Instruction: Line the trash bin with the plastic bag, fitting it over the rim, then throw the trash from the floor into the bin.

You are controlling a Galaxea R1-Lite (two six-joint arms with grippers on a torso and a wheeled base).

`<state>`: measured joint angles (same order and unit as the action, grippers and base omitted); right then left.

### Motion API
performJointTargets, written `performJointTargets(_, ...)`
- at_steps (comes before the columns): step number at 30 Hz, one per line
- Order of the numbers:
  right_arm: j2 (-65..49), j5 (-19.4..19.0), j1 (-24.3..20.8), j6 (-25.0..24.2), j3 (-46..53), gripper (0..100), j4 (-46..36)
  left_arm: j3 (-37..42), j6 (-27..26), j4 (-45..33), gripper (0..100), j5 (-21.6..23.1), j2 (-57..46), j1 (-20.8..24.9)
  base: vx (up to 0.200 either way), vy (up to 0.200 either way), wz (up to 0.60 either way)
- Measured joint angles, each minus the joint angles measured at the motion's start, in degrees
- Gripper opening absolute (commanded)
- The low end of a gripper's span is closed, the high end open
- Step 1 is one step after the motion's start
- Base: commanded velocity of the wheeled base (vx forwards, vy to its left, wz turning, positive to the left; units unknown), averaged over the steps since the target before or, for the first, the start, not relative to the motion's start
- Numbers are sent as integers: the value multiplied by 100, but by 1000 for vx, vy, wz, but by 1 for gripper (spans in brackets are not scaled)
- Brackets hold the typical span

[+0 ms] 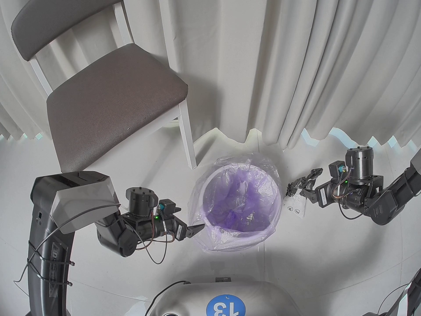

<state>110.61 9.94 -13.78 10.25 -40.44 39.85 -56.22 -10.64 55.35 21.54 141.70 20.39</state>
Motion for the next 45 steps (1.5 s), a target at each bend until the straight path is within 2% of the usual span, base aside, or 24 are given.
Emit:
performJointTargets(5, 172, -33, 48, 55, -11, 100, 73, -1059, -244, -951, 100, -371, 276, -2, 0, 0, 0)
performJointTargets(12, 527, -55, 74, 99, -2, 100, 308, -2487, -350, -1787, 100, -668, 786, -63, 0, 0, 0)
performJointTargets(18, 753, -61, 69, 112, 12, 100, 391, -2905, -271, -1864, 100, -718, 976, -80, 0, 0, 0)
performJointTargets(22, 833, -61, 24, 113, 48, 100, 424, -2494, -241, -1675, 100, -672, 913, -83, 0, 0, 0)
performJointTargets(26, 867, -59, -129, 107, 124, 100, 545, -1596, -216, -1213, 100, -611, 733, -102, 0, 0, 0)
performJointTargets(32, 803, -157, -772, 105, 100, 100, 611, -328, -172, -461, 100, -499, 273, -221, 0, 0, 0)
performJointTargets(41, 656, -560, -1799, 200, -840, 100, -963, 1020, 49, 816, 100, -457, -380, -391, 0, 0, 0)
performJointTargets(45, 728, -1056, -1990, 501, -1172, 100, -1309, 1430, 266, 1223, 100, -452, -577, -458, 0, 0, 0)
